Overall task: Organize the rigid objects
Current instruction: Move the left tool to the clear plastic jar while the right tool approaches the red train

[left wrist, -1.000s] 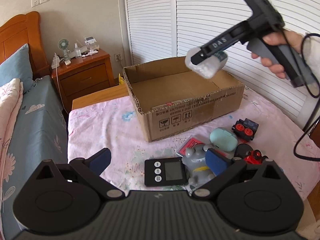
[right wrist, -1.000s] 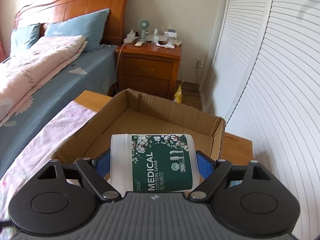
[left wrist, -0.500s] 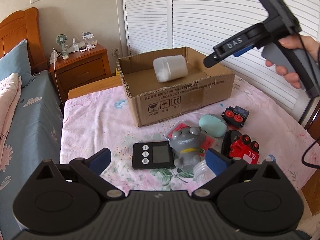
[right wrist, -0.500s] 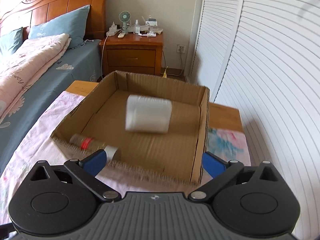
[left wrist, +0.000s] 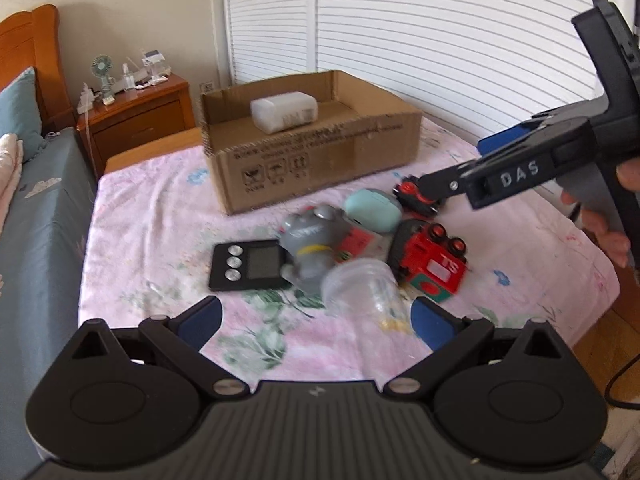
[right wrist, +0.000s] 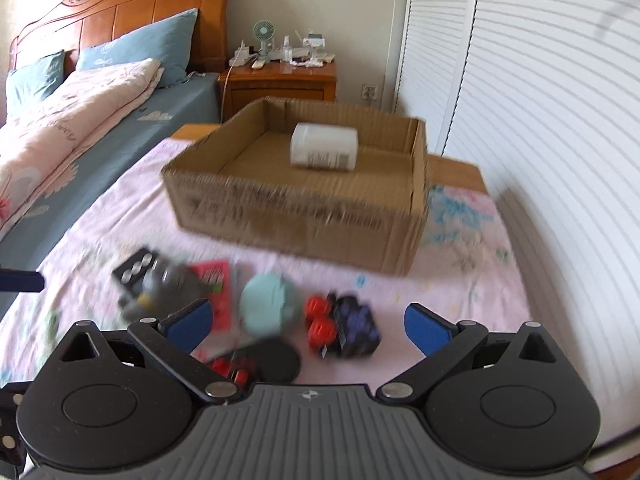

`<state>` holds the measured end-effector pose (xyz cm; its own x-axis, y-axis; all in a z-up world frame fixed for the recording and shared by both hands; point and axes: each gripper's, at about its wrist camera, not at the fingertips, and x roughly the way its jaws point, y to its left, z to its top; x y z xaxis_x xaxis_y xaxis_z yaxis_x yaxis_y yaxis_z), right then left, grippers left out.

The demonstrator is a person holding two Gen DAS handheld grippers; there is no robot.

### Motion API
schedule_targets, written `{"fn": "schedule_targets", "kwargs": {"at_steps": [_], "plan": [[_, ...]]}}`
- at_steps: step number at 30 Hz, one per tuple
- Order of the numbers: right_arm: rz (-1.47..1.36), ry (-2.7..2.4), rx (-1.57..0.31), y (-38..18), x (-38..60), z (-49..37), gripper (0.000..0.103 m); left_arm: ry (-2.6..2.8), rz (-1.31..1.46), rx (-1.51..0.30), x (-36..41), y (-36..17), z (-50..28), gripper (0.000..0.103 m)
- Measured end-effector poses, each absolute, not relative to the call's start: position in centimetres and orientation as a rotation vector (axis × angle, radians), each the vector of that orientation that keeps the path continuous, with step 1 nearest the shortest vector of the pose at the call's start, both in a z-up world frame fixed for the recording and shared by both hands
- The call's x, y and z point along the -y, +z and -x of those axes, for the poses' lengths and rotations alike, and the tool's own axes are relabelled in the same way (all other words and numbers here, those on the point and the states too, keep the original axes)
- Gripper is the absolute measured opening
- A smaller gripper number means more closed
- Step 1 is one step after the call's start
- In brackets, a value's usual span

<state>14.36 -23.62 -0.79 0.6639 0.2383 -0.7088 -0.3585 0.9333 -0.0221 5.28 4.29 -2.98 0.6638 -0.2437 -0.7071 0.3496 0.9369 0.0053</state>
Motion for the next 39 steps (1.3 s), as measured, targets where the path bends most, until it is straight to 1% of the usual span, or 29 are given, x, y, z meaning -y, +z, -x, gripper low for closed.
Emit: {"fn": "schedule_targets", "kwargs": {"at_steps": [7,12,20,29,39], "plan": [[0.168,0.375,-0.821,-3.1,22.9,-12.7,0.103,-0.381,-0.179,-0.838,-2.4,-5.2,-4.5,0.100],[0.162,0.387,-0.856,-4.6,22.1,-12.3,0.103,-0.362,-0.184,-0.877,-2.6,-6.6,-4.4,0.100],[0.182,0.336,-0.897,-6.4,22.4,-12.0,0.103,-0.318,-0.138,-0.902,-4.6,-7.3,-4.2,0.100],[0.158,0.270,-0.914,-6.7,25.1,-11.4,0.103,-0.216,-0.116,-0.908,-7.8,-7.6,-4.2,0.100],[0.120,0.170,-0.936,-7.3,28.1,-11.7,0.103,-0.128,-0.071,-0.872,-10.2,-7.2,-5.4,0.100]]}}
